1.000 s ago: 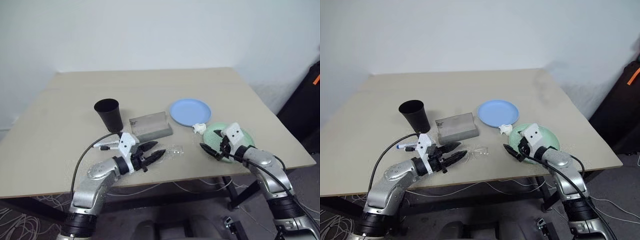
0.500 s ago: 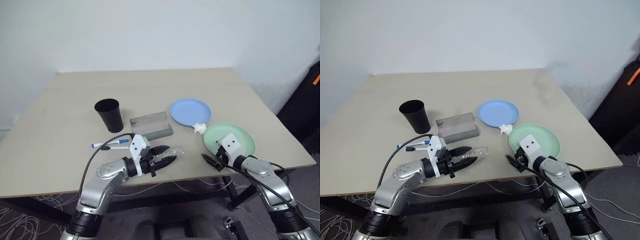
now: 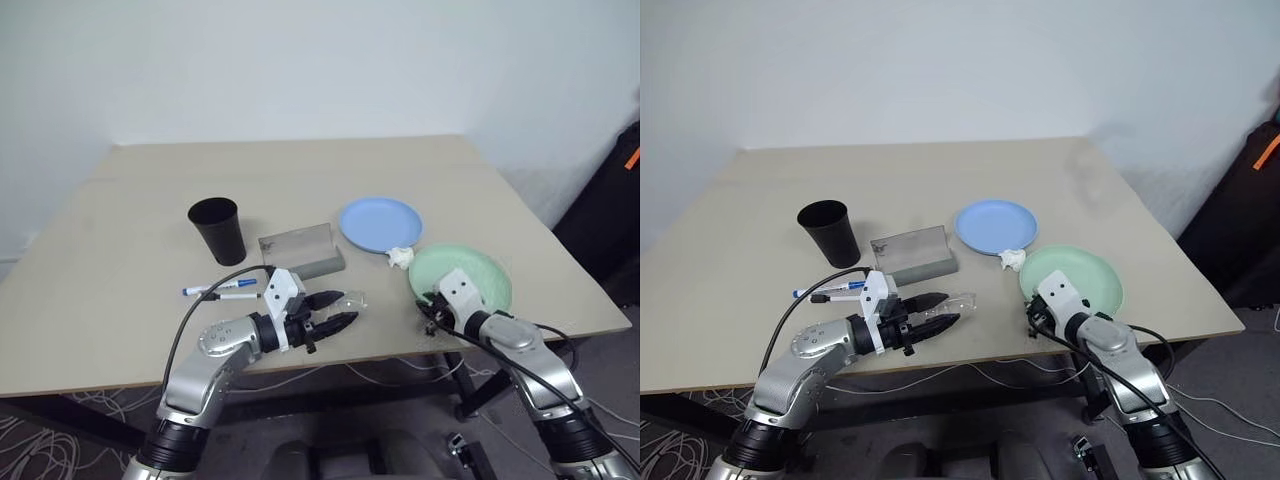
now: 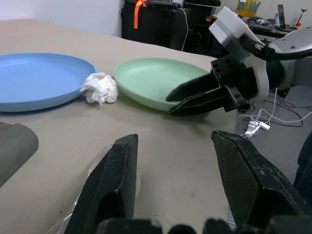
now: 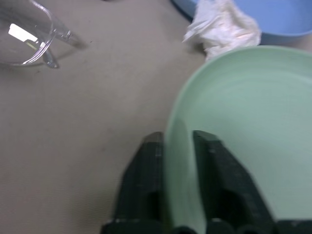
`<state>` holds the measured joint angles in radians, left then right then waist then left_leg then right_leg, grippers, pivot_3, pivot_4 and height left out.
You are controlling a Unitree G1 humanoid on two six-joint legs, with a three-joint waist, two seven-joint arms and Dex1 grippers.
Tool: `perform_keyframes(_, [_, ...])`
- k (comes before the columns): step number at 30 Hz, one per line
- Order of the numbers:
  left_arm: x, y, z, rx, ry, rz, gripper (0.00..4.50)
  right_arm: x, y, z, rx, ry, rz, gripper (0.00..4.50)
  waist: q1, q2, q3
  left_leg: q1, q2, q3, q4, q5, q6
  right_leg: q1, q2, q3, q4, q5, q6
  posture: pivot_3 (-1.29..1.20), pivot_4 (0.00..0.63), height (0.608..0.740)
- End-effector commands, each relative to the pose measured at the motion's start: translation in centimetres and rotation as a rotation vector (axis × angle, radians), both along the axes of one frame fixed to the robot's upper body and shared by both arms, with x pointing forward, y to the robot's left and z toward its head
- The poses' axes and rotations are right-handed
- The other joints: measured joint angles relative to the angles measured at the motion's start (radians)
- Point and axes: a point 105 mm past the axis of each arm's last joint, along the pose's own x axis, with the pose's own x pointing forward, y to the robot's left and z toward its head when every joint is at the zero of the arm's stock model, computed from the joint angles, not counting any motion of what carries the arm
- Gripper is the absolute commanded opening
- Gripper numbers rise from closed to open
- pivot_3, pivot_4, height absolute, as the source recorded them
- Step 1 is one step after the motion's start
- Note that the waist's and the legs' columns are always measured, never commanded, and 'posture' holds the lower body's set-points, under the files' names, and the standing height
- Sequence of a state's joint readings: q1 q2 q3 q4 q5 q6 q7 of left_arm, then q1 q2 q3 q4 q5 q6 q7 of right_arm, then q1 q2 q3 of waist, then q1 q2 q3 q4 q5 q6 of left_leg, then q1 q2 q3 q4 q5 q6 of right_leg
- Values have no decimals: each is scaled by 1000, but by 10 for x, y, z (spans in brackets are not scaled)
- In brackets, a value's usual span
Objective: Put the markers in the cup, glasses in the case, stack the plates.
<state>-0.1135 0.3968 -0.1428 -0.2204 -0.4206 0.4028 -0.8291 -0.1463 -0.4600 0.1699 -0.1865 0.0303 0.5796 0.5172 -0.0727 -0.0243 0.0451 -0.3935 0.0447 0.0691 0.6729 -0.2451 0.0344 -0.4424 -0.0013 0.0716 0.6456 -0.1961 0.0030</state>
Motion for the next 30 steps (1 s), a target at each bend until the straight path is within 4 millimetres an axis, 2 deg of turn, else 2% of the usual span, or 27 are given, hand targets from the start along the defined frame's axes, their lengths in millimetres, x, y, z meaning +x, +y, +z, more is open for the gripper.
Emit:
perform_keyframes(1, [1, -4, 11, -8, -52, -14, 2512, 8, -9, 10, -36, -47, -39, 69, 0, -1, -1, 0, 0, 0, 0, 0, 0, 0, 0, 0, 0, 0, 0, 0, 0, 740])
perform_keyframes(9, [3, -4, 11, -5, -55, -9, 2512, 16, -17, 13, -78, -83, -82, 69, 1, -1, 0, 0, 0, -1, 1, 0, 0, 1, 0, 0, 0, 0, 0, 0, 0, 740])
perform_keyframes(16, [5, -3, 11, -1, -60, 0, 2512, 35, -25, 32, -128, -203, -102, 69, 0, 0, 0, 0, 0, 0, 1, 0, 0, 0, 0, 0, 0, 0, 0, 0, 0, 740])
perform_keyframes(23, [10, -1, 12, 4, -68, 12, 2512, 54, 2, 60, -138, -318, 142, 69, -7, 0, 0, 0, 0, 0, 0, 0, 0, 0, 1, 1, 0, 0, 0, 0, 0, 740])
perform_keyframes(30, [18, 5, 13, 9, -79, 44, 2512, 94, 42, 82, -133, -365, 396, 69, -16, 0, 0, 0, 0, 0, 1, 1, 1, 1, 2, 1, 0, 1, 0, 0, 0, 740])
